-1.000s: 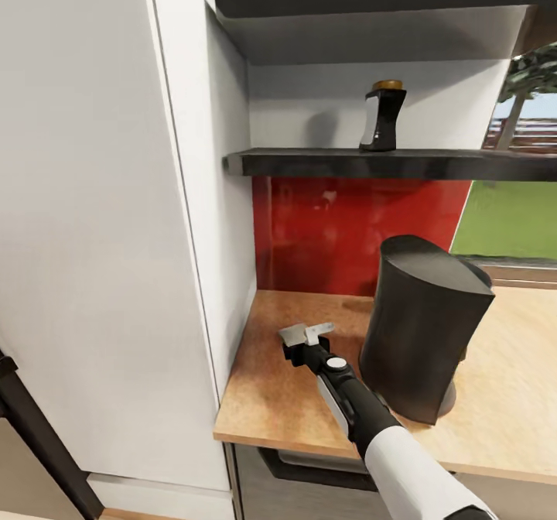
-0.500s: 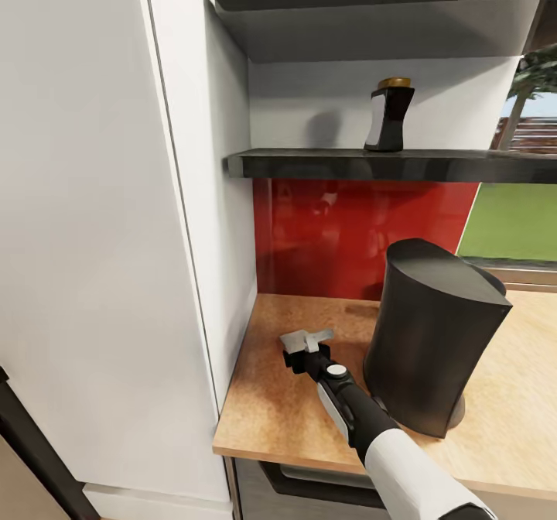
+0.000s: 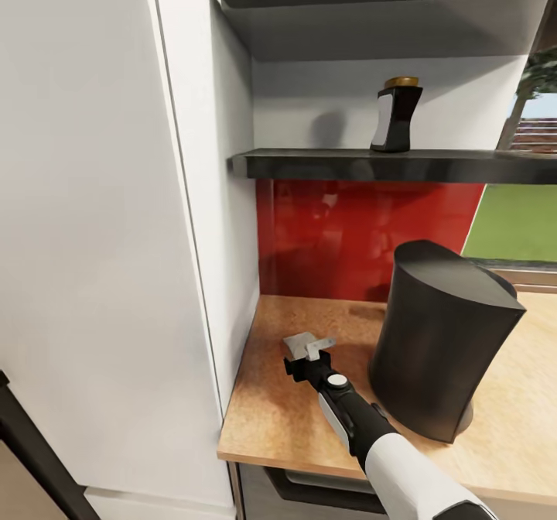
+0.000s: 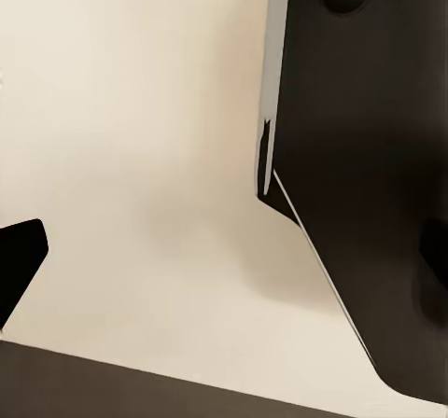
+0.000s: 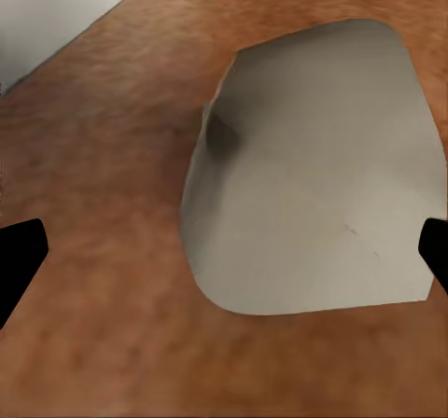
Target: Set up a coffee station on the kitchen countertop: keep the coffee maker on the countertop, move the bottle of coffee from the kitchen shelf to the counter next to the coffee maker, place a paper coffee filter on top of the coffee maker, put the saucer next to the coffee maker with the coffee cup on the saucer, and place the electric kettle next to the coffee maker.
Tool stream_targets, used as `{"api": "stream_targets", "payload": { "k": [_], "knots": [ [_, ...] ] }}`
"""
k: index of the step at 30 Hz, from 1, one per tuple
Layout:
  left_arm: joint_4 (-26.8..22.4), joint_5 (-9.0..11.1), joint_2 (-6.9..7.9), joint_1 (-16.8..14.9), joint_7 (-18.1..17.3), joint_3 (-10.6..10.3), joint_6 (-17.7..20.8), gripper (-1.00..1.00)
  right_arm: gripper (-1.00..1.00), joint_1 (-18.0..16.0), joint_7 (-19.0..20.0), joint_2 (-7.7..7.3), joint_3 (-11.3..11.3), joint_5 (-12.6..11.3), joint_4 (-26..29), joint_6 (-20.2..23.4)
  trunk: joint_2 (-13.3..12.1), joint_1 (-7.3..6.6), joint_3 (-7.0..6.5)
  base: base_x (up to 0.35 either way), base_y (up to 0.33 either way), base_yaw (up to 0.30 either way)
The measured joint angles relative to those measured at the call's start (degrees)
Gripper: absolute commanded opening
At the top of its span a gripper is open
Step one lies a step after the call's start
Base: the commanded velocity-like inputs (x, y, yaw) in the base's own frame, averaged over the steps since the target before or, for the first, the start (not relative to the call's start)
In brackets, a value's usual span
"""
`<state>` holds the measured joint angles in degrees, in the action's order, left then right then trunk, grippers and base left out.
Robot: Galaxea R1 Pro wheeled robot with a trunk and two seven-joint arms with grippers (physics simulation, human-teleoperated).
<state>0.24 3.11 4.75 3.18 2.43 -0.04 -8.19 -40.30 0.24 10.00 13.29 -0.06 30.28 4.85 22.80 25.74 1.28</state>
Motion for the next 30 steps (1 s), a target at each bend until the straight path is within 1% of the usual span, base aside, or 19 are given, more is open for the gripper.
{"api": "stream_targets", "payload": {
  "k": [8,16,19,23,30],
  "knots": [
    [0.00,0.00,-0.02,0.00,-0.01,-0.04,0.12,1.00,1.00,0.00,0.00,0.00,0.01,0.04,-0.48,-0.07,0.01,0.00,0.00,0.035,0.013,0.000],
    [0.00,0.00,0.00,0.00,0.04,0.00,0.15,1.00,1.00,0.00,0.00,0.00,0.00,0.05,-1.21,-0.07,0.00,0.00,0.00,0.179,0.000,0.000],
    [0.00,0.00,0.00,0.00,0.07,0.00,0.16,1.00,1.00,0.00,0.00,0.00,0.00,0.06,-2.04,-0.24,0.00,0.01,0.00,0.043,0.000,0.000],
    [0.00,0.00,0.00,0.00,0.08,0.00,0.16,1.00,1.00,0.00,0.00,0.00,0.00,0.06,-2.51,-2.24,0.00,0.01,0.00,0.009,0.000,0.000],
    [0.00,0.00,0.00,0.00,0.08,-0.01,0.16,1.00,1.00,0.00,0.00,0.00,-0.01,0.08,-2.96,-2.59,0.00,0.01,0.00,0.001,0.000,0.000]
  ]
}}
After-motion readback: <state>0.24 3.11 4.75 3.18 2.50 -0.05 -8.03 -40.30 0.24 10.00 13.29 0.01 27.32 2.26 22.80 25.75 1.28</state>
